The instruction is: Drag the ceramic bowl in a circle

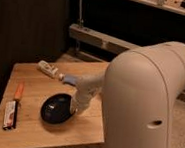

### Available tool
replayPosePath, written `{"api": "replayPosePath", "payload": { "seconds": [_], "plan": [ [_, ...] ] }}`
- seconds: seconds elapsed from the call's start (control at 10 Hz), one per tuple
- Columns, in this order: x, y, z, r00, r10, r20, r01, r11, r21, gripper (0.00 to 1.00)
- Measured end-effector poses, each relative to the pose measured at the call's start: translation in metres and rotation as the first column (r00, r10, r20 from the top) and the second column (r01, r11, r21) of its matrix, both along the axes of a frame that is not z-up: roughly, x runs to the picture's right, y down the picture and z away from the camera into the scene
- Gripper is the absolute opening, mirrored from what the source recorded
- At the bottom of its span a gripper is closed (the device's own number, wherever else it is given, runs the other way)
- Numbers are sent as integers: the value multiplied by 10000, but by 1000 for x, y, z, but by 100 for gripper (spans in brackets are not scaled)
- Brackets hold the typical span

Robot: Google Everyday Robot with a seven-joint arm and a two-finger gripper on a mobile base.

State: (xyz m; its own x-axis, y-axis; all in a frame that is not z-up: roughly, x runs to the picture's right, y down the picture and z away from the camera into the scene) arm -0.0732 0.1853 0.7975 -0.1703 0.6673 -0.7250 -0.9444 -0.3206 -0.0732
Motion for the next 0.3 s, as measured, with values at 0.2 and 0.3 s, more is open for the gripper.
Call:
{"api": "replayPosePath", "payload": {
  "seconds": [0.2, 0.3],
  "plan": [
    [15, -26, 16, 10000, 63, -61, -62, 9999, 160, 0],
    [24, -43, 23, 9998, 186, -90, -183, 9993, 311, 0]
  ]
}}
